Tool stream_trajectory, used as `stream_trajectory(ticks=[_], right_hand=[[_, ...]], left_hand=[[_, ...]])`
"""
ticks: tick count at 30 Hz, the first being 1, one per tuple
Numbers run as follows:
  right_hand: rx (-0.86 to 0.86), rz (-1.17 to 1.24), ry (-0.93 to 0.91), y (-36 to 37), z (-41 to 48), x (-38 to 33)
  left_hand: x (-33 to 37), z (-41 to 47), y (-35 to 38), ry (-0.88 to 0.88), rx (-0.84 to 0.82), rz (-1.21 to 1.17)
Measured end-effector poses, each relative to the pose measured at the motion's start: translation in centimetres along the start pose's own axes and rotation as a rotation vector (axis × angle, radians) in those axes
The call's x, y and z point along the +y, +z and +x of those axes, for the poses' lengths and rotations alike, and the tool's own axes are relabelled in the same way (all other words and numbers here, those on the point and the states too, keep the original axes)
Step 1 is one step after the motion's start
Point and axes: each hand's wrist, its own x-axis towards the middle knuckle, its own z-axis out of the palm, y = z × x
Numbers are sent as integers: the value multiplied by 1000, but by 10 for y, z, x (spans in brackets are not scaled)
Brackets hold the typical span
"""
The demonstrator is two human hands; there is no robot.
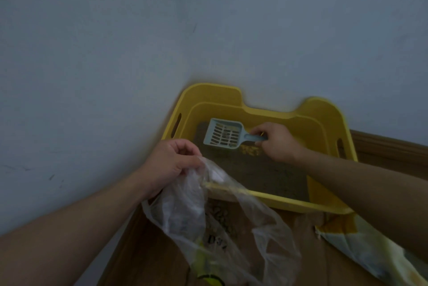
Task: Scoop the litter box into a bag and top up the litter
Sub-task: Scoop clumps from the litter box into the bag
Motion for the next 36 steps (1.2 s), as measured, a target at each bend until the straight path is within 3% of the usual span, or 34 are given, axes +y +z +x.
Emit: stream_trajectory(ticks=[17, 36], right_hand=[[21, 30, -35, -83, -94, -9], [-327, 20, -259, -79, -159, -22]], left_hand=[[11, -6, 1, -35, -11, 93], [22, -23, 3, -64, -15, 88]])
